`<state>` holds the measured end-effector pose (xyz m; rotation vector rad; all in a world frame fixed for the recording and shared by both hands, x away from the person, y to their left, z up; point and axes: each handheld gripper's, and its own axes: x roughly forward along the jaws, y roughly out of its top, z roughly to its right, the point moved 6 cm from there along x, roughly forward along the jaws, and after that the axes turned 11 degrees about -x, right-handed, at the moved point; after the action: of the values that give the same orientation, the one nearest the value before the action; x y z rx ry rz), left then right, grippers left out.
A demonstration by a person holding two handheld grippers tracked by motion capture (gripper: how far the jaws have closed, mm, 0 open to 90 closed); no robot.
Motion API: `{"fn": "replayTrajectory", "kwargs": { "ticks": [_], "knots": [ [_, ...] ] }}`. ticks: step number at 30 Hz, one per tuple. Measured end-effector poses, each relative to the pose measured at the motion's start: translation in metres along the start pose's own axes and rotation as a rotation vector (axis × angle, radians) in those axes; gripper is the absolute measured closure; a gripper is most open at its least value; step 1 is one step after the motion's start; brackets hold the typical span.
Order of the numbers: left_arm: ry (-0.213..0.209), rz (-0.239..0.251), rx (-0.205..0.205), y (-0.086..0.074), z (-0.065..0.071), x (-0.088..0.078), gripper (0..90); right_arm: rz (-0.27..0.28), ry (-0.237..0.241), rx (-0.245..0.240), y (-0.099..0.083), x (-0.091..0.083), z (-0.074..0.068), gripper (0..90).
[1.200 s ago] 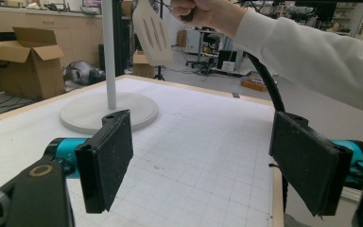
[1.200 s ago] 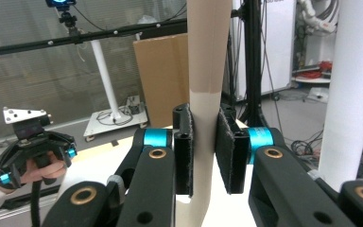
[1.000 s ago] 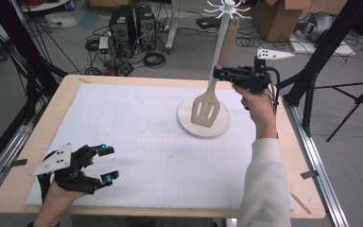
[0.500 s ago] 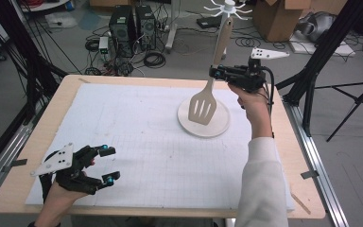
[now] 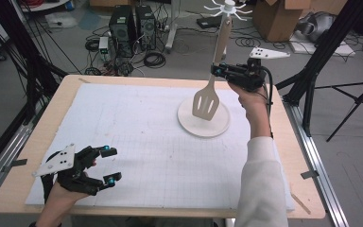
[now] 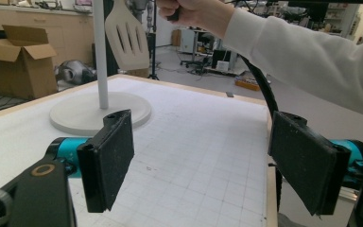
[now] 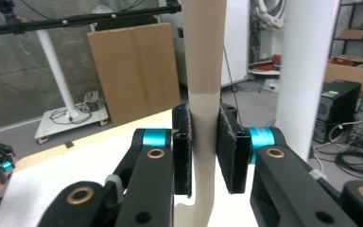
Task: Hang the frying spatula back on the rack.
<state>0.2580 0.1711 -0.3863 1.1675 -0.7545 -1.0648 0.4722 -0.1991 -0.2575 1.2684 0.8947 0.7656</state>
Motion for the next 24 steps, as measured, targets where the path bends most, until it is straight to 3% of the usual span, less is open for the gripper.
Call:
{"fn": "replayTrajectory", "kwargs": {
  "ticks": [7,8,14,17,20,24],
  "knots": [
    [0.008,0.002,-0.005,0.0,-0.001,0.0,23.3,-0.035,-0.072,-0.002,-0.002,-0.001,0.001,61.4],
    [0.005,0.003,-0.003,0.001,-0.001,0.0,23.3,-0.046,-0.093,-0.013,-0.003,-0.002,0.001,58.6],
    [0.009,0.005,0.001,0.003,-0.003,-0.001,22.9,-0.068,-0.208,0.032,-0.013,-0.018,0.0,34.9],
    [0.022,0.014,0.0,0.005,-0.01,-0.001,22.7,-0.055,-0.247,0.031,-0.017,-0.035,-0.011,28.9],
    [0.045,0.027,-0.01,0.007,-0.018,0.0,22.3,-0.046,-0.261,0.004,-0.022,-0.052,-0.028,28.3],
    [0.073,0.049,-0.018,0.008,-0.025,0.001,21.8,-0.01,-0.258,0.013,-0.033,-0.073,-0.055,24.0]
  ]
}}
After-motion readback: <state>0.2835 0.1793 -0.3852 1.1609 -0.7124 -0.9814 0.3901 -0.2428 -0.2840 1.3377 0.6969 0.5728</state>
